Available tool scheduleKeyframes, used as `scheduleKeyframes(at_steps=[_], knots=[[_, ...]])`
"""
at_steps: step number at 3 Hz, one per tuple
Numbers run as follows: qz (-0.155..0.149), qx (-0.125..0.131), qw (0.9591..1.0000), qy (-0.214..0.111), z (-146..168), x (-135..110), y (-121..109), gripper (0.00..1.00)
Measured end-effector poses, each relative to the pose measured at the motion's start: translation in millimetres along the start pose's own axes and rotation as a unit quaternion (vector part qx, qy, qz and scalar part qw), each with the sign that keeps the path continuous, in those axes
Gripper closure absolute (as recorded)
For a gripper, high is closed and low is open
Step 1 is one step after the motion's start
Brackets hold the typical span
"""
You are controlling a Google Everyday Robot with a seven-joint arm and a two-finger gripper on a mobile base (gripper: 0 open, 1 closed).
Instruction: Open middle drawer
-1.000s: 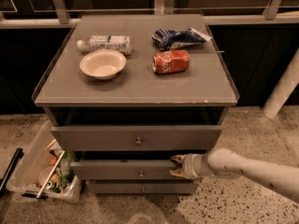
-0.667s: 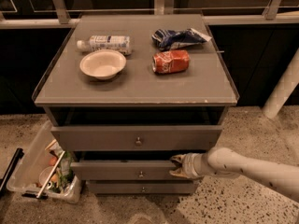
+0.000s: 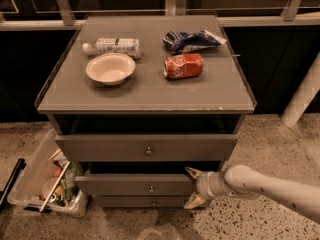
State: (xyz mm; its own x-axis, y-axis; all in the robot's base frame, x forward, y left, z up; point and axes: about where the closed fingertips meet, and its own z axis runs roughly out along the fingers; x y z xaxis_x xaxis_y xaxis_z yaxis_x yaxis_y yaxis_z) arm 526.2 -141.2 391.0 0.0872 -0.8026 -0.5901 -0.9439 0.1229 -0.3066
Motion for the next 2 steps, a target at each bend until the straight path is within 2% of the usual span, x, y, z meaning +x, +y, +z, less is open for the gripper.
scheduleKeyframes(at_steps=[1,2], knots=[[0.0,0.0,1.0,0.0,-2,-2,-1,0.41],[0.018,0.014,0.9998,0.001,-27,5,30,0.64]])
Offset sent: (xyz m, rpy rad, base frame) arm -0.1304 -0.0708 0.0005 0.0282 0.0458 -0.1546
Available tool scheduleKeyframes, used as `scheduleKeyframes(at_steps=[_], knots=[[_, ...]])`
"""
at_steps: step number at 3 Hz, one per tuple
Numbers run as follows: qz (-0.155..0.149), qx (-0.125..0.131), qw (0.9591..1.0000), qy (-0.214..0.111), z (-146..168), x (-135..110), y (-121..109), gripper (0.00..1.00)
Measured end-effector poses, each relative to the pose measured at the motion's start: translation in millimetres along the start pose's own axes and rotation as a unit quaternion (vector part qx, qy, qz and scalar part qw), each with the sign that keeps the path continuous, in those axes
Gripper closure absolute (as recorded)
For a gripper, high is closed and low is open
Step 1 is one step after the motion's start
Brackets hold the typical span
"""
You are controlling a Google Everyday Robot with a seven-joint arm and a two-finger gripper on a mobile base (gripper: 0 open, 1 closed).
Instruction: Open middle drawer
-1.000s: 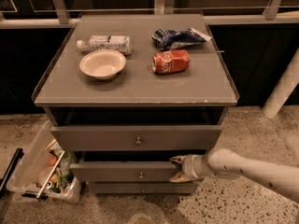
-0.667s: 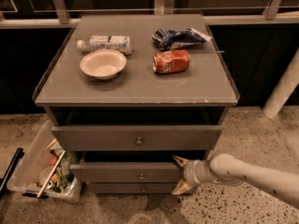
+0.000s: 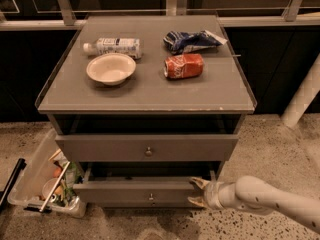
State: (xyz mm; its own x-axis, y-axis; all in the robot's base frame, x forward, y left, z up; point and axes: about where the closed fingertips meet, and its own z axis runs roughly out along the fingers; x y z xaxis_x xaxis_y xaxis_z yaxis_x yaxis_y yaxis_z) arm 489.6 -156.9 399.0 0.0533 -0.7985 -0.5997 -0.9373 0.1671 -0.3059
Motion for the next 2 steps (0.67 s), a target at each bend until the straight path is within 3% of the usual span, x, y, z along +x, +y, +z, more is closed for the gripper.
scheduleKeyframes(at_steps=[1,2], knots=[[0.001,0.0,1.0,0.0,-4.1,-3.4,-1.2,0.88],[0.001,0.0,1.0,0.0,-6.3,-5.2,-2.1,1.0]])
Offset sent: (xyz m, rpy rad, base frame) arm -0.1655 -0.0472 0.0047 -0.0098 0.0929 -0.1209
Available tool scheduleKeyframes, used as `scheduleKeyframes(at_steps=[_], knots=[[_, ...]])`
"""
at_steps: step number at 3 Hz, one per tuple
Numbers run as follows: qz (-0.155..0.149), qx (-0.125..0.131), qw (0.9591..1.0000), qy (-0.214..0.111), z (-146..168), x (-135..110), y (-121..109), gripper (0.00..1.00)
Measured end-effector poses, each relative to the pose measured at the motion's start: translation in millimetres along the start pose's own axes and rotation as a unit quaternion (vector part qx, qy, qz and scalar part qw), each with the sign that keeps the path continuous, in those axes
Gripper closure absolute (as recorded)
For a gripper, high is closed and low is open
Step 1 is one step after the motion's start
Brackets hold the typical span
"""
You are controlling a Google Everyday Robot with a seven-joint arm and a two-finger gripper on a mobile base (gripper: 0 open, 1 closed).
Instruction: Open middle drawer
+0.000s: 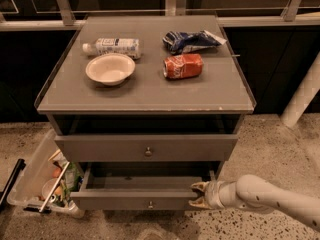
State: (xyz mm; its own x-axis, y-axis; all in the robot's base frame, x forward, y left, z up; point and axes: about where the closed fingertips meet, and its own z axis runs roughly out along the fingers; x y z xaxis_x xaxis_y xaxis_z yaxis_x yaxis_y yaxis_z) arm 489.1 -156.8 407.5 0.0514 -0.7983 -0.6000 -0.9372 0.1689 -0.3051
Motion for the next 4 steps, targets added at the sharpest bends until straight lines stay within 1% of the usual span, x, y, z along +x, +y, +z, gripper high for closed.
scheduleKeyframes(at_steps=[1,3,4], knots=[[0.0,0.0,1.0,0.0,0.0,0.0,0.0,0.81],[0.0,0.0,1.0,0.0,0.4,0.0,0.1,0.35],[0.005,-0.004,1.0,-0.005,2.4,1.9,1.7,0.13]])
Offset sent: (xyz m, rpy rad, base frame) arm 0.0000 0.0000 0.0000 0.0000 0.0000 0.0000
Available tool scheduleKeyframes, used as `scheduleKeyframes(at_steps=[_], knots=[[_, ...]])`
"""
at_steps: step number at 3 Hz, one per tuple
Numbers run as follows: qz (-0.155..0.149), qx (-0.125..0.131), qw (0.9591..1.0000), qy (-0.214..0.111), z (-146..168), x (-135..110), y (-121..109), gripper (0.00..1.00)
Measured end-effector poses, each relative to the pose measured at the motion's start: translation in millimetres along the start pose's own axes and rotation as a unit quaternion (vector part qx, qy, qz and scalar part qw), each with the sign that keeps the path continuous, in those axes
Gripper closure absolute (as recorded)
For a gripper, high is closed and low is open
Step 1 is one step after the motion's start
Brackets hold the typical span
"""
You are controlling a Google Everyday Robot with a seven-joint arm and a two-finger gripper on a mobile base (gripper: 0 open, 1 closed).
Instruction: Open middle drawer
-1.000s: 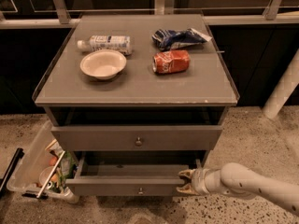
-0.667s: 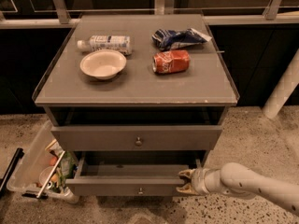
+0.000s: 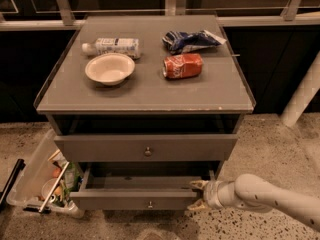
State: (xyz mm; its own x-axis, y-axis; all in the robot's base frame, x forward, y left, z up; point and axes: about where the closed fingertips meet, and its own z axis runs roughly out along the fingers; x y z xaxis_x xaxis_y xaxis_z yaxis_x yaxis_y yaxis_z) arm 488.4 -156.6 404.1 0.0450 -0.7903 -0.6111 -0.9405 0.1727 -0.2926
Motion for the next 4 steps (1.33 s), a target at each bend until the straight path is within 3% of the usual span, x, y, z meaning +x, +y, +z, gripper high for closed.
scheduleKeyframes(at_steps=[1,3,4], knots=[[0.037,-0.022,0.9987,-0.028,12,18,26,0.13],[0.038,-0.022,0.9986,-0.029,3,10,22,0.6],[0.052,-0.015,0.998,-0.033,-11,11,44,0.83]])
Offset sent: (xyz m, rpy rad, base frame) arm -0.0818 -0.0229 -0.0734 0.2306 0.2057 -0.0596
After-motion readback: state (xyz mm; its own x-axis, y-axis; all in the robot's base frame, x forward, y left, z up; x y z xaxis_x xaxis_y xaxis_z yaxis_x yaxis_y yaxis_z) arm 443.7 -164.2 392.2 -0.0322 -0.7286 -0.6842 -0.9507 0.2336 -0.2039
